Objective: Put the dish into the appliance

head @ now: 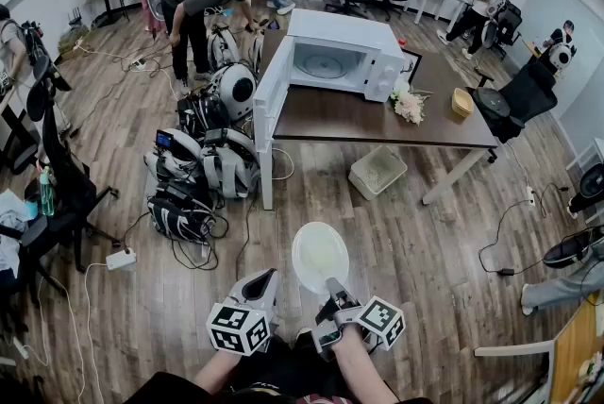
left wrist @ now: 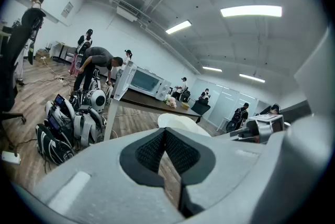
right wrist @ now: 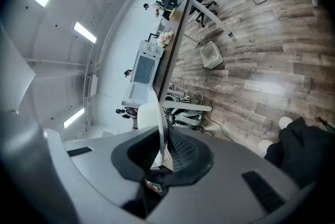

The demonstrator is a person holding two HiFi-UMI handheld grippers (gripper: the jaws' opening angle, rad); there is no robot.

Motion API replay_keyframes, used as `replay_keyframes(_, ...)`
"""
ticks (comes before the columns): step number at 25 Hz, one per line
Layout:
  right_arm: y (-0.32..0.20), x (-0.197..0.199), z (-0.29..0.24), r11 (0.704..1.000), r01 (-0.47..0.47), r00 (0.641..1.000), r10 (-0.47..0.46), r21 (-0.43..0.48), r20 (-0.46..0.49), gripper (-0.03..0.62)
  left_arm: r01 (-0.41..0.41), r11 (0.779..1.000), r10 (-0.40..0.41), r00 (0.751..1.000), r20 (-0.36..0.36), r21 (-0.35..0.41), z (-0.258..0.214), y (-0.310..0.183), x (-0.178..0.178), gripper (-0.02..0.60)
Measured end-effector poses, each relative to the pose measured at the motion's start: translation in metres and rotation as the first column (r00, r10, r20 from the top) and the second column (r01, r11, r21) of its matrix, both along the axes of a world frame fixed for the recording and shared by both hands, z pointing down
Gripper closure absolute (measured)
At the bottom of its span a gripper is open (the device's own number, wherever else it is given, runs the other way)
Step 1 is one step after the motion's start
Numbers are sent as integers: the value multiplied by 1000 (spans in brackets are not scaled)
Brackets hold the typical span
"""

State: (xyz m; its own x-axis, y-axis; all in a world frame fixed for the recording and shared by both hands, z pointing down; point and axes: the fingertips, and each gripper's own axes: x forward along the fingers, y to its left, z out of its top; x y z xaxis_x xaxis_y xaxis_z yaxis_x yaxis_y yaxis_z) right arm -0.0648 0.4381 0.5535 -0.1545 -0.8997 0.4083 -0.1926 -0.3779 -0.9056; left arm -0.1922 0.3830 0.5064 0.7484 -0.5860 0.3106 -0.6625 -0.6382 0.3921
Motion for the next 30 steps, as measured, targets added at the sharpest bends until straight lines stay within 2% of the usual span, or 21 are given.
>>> replay_keyframes(8,-14,-6,-4,998,-49,999,50,28,-16,548,-40,999,40,999,1,27,-3,-18,-8,572)
replay_keyframes(17,-40,-10,-4,997,-43,999,44,63,-8,537,-65,998,65,998,-1,19,5,-36,-10,572)
replay_keyframes(22,-69,4,-1,998,-25,1000,26,62,-11,537,-44,999,44,999,6,15,10,-59,-3,572)
replay_keyframes(30,-138,40,3,998,27,1000,-26,61,-18,537,23,1000,-23,1000,-1,8,12,-127,27,573)
